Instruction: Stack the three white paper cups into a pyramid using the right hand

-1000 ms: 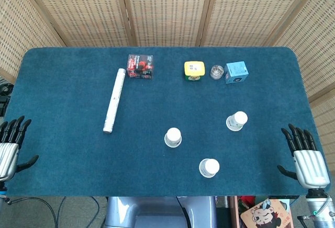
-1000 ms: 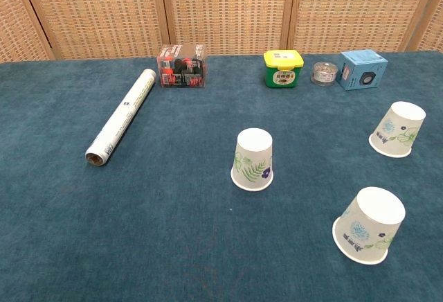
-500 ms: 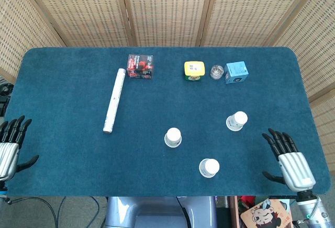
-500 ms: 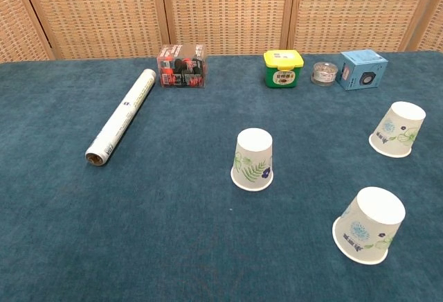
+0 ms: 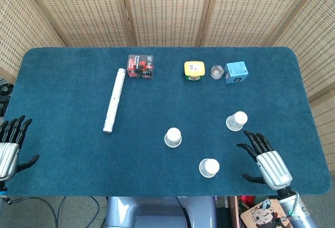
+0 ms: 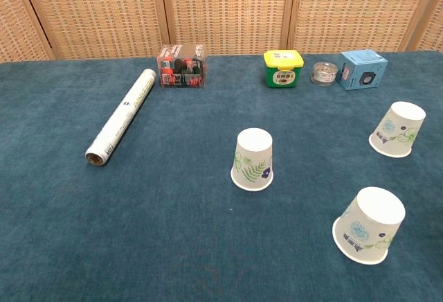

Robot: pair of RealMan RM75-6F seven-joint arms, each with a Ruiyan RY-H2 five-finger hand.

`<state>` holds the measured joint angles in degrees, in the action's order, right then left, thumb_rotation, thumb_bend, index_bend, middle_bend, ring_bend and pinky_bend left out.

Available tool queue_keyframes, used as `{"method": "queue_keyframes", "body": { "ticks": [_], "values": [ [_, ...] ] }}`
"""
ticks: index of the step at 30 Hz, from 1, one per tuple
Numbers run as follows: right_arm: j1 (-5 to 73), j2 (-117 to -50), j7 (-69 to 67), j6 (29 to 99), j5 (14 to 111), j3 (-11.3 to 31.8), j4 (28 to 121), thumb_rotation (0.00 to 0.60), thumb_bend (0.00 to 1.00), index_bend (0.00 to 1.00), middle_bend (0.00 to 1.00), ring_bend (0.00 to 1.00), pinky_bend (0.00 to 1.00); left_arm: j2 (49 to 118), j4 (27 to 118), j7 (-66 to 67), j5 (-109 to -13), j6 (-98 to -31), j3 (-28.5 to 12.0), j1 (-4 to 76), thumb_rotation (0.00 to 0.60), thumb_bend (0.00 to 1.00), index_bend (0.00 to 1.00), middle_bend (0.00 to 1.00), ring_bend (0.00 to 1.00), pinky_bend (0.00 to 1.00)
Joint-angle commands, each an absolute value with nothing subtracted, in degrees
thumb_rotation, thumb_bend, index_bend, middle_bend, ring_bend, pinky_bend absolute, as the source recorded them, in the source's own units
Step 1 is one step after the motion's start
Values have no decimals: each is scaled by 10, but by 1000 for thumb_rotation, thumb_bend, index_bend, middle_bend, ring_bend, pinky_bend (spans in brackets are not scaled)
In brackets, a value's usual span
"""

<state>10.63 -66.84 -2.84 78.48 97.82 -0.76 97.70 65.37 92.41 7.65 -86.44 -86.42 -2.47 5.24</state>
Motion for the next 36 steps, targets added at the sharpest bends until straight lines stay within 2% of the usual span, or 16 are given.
{"method": "queue_keyframes", "body": {
  "ticks": [1,7,15,36],
  "values": [
    [117,-679,-33,769,977,-10,980,600,80,292,0,0,0,654,923,76,-863,-862,-25,53,600,209,0,0,0,0],
    [137,-714,7,726,965,-11,993,600,80,343,0,0,0,655,923,78,-863,-859,-25,55,600,209,0,0,0,0],
    [154,-750,58,692,955,-15,1015,600,80,361,0,0,0,653,923,69,-867,-865,-25,53,600,208,0,0,0,0],
    [182,-775,90,642,874,2,998,600,80,361,0,0,0,654,922,69,-865,-863,-25,54,600,209,0,0,0,0]
  ]
}}
